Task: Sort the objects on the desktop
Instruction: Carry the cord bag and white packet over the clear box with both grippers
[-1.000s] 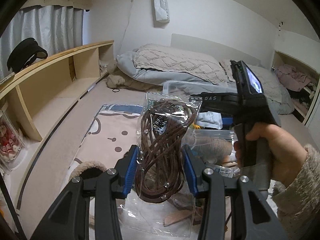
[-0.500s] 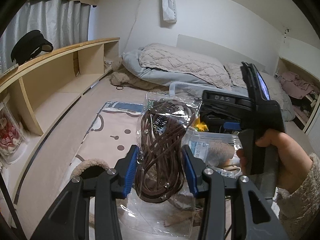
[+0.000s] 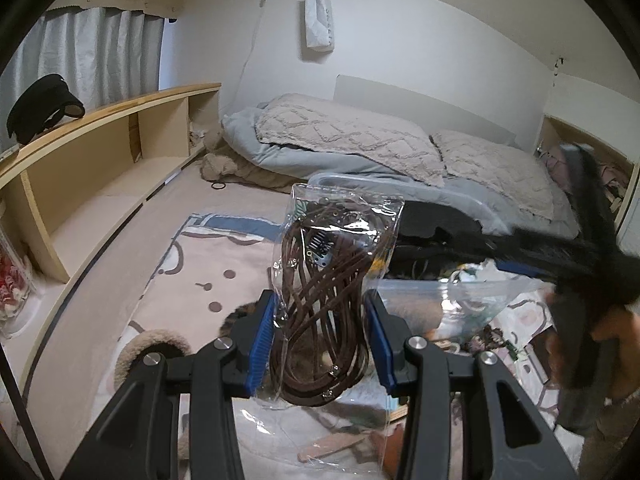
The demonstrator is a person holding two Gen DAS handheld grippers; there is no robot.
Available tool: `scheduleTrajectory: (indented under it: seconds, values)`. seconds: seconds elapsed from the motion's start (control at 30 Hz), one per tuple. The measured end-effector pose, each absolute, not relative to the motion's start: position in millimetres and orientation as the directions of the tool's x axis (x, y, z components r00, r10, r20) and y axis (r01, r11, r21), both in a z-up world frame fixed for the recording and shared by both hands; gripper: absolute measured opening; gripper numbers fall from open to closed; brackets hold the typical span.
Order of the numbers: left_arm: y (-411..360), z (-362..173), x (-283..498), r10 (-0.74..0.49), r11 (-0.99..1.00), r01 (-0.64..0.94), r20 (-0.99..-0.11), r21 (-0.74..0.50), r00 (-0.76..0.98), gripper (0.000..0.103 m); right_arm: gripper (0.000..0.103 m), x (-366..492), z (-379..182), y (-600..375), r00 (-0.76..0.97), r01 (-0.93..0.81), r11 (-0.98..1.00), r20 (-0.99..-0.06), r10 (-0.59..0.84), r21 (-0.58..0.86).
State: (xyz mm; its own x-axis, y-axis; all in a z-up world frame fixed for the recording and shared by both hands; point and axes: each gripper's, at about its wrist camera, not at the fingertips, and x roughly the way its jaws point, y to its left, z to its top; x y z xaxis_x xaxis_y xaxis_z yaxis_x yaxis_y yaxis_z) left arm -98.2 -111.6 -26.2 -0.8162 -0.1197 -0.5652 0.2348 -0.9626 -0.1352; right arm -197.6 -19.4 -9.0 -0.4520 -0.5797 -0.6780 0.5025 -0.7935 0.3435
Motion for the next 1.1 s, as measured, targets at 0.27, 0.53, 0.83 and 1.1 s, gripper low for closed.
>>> scheduleTrajectory:
  seconds: [0.27, 0.53, 0.83, 1.1]
  values:
    - [-89.3, -18.1, -121.0, -0.114, -0.975, 0.197, -0.533, -0.102, -0.839, 0.044, 0.103, -161.0, 12.3, 33.5, -0.531, 0.557, -0.776, -0.592, -0.606, 0.295]
    - [-85.9, -5.5, -160.4, -0.108, -0.979, 0.179, -0.504, -0.095, -0.857, 0.044, 0.103, -146.4, 22.3, 76.1, -0.579, 0.569, -0.773, -0.530, -0.619, 0.282]
    - [-70.2, -12.0, -220.4, -0.087, -0.992, 0.120, -0.477, -0.040, -0.875, 0.044, 0.103, -153.0, 19.1, 114.8, -0.592, 0.529, -0.776, -0.507, -0.627, 0.343]
    - [-69.5, -42.7, -256.3, -0.069, -0.998, 0.062, -0.507, 0.030, -0.859, 0.044, 0.103, -164.8, 9.9, 129.7, -0.597, 0.508, -0.786, -0.514, -0.616, 0.352]
